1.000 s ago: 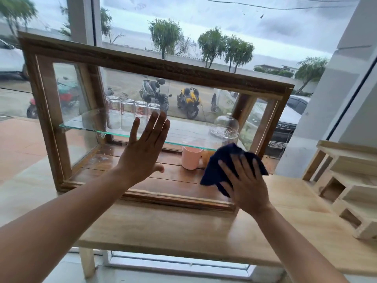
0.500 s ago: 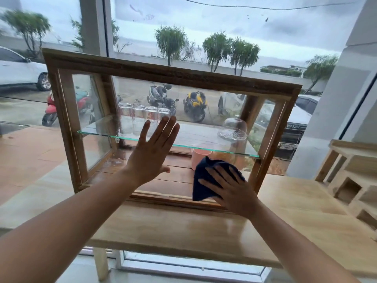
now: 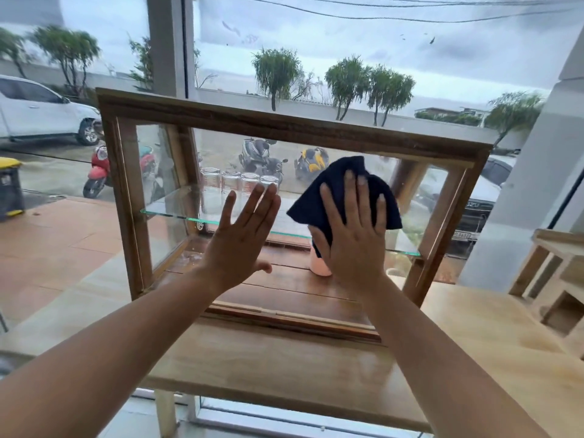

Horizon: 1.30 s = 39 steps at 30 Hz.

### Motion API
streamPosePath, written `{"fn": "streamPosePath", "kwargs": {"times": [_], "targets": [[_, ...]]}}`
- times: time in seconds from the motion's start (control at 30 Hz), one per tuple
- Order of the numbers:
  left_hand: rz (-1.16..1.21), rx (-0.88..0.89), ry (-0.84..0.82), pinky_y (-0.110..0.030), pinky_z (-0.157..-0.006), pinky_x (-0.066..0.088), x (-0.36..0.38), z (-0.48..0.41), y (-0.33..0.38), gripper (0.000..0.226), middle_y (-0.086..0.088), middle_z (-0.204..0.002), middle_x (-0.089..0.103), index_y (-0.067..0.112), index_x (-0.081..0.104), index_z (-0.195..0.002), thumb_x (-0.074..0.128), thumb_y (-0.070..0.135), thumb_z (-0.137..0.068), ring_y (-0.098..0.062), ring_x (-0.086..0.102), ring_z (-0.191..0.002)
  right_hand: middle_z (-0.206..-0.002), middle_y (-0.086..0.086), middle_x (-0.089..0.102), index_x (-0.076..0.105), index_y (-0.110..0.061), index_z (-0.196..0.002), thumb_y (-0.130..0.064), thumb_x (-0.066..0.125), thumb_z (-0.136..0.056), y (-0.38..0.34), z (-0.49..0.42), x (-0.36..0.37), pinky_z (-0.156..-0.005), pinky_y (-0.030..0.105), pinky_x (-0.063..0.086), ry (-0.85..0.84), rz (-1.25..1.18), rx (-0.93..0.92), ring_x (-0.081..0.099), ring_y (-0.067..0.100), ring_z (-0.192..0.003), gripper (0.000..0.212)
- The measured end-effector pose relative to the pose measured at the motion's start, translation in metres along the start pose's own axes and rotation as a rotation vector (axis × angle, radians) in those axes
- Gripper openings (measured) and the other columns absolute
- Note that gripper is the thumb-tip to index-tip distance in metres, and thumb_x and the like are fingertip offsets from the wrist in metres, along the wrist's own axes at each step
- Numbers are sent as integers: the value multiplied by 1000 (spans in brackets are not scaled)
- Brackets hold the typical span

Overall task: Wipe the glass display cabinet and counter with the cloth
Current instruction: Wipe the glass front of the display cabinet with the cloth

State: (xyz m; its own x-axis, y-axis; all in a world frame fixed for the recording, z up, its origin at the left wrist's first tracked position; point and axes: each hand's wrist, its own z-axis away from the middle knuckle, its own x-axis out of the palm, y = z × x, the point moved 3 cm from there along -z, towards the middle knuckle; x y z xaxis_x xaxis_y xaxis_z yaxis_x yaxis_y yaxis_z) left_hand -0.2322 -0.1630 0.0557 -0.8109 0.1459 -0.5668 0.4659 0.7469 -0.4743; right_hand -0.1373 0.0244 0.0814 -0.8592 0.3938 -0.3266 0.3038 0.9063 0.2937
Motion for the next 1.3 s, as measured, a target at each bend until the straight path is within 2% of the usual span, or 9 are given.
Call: {"fn": "streamPosePath", "kwargs": {"times": [0.13,0.23,0.33,0.43,0.57,0.77,0.9,1.17,1.3], "targets": [[18,-4,39,-61,-122,11,4,0,-2,139,-19,-168,-8,0,-5,-159,63,81,-69,-34,1,-156,-163,7,29,39,-30,-155,-43,55,-99,-38,72,33,-125,47,3,-106,13,-426,27,29,-150,59],[19,12,14,-63,-122,9,2,1,-3,145,-18,-168,-11,0,-5,-159,68,81,-62,-34,-1,-156,-157,5,42,39,-27,-155,-36,68,-91,-9,134,42,-126,45,2,-257,167,-629,34,27,-144,71],[33,13,19,-63,-122,9,4,-2,-4,148,-18,-168,-9,0,-5,-159,70,80,-60,-34,1,-156,-158,6,34,28,-25,-158,-37,61,-91,46,143,29,-125,47,5,-248,228,-586,35,28,-142,76],[30,15,29,-63,-122,9,5,-5,-4,148,-18,-168,-7,0,-3,-159,70,81,-59,-34,2,-156,-162,12,28,24,-23,-158,-40,51,-96,82,105,9,-122,52,12,-166,197,-346,31,33,-146,69],[37,22,31,-63,-122,10,5,1,-2,149,-19,-168,-6,-1,-1,-159,72,80,-57,-35,3,-156,-167,14,11,24,-18,-160,-43,43,-104,66,26,-6,-125,53,10,-74,113,-73,16,33,-154,64],[42,36,27,-63,-123,1,7,-1,-4,150,-19,-167,-6,1,-13,-157,69,81,-61,-37,1,-156,-164,11,27,31,-19,-158,-40,33,-108,-11,-54,-5,-124,49,17,-3,69,-371,26,29,-152,55],[50,46,36,-63,-122,-3,8,0,-6,152,-17,-165,-2,3,-19,-155,70,81,-60,-36,4,-155,-164,9,28,31,-18,-158,-38,33,-108,-16,-70,-9,-124,47,19,25,66,-504,27,28,-152,54],[40,20,44,-63,-122,11,4,1,-4,146,-18,-169,-4,0,2,-159,71,79,-58,-35,3,-156,-167,12,19,25,-20,-160,-48,40,-105,78,-10,-12,-124,51,15,-24,159,-339,19,30,-154,63],[45,24,40,-63,-122,9,7,0,-2,147,-19,-168,-5,-1,0,-159,72,78,-58,-36,2,-156,-166,12,21,28,-19,-159,-54,39,-105,69,-18,-11,-124,52,16,-22,120,-331,24,32,-153,66]]}}
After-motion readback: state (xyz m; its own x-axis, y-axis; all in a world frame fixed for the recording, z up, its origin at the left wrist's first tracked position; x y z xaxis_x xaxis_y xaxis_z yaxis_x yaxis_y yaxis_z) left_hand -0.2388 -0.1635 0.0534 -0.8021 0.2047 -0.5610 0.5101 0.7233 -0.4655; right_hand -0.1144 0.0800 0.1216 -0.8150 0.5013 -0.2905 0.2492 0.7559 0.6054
